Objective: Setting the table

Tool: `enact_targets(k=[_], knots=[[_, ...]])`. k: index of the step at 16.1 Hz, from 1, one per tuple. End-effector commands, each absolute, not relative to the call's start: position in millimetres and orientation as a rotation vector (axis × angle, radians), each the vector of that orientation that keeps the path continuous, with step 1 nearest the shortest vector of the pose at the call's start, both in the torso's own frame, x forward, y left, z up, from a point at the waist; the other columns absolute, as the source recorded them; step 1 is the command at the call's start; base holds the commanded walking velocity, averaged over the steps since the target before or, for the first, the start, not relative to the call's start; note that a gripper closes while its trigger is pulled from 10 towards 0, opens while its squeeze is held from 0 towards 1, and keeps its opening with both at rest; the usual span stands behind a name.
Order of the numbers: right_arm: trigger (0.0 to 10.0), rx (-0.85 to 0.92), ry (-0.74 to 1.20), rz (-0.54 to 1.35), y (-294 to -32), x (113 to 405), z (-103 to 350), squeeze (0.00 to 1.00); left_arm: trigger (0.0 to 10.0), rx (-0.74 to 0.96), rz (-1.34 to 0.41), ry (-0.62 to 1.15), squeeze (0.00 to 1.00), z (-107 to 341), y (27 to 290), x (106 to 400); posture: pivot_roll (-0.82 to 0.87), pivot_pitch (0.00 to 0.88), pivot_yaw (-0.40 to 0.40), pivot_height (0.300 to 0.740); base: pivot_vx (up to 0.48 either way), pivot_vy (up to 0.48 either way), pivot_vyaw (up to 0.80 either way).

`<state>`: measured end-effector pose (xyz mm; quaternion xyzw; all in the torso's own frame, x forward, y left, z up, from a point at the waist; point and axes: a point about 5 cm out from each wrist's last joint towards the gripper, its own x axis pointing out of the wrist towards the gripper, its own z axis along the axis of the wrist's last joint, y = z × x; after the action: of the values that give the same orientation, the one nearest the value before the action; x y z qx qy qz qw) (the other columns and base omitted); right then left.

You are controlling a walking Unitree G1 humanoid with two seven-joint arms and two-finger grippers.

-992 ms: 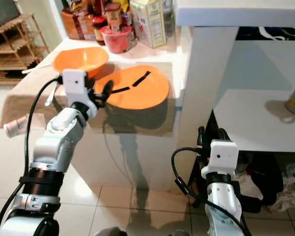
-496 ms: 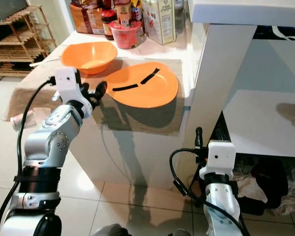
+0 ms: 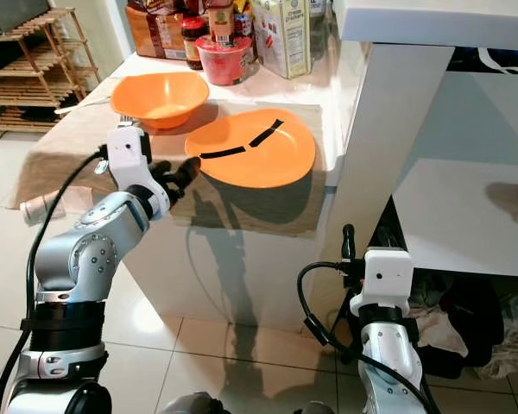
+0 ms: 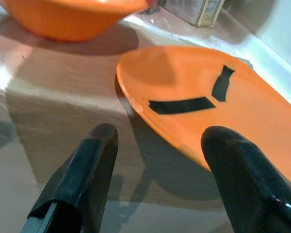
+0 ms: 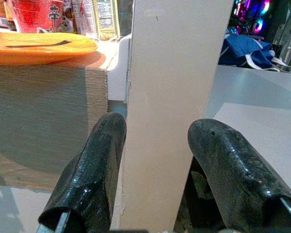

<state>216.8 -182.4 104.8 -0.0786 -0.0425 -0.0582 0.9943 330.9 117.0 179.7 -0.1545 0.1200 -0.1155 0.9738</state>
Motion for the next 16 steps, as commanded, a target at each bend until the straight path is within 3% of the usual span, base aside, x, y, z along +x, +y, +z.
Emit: enact_targets(k=[1,16], knots=[[10.0,-0.157,-0.085,-0.106,-180.2,218.3,104.9,0.0,10.0,-0.333,-0.22,0.25,0.0,181.2,119.5,330.4,-0.02,0.0,0.065,0.707,0.0,0.0,0.0],[10.0,-0.164,-0.109,-0.126,-180.5,210.7,113.0,0.0,10.0,-0.408,-0.296,0.33,0.0,168.3,89.4,344.7,-0.08,0.0,0.1,0.707,0.0,0.0,0.0]])
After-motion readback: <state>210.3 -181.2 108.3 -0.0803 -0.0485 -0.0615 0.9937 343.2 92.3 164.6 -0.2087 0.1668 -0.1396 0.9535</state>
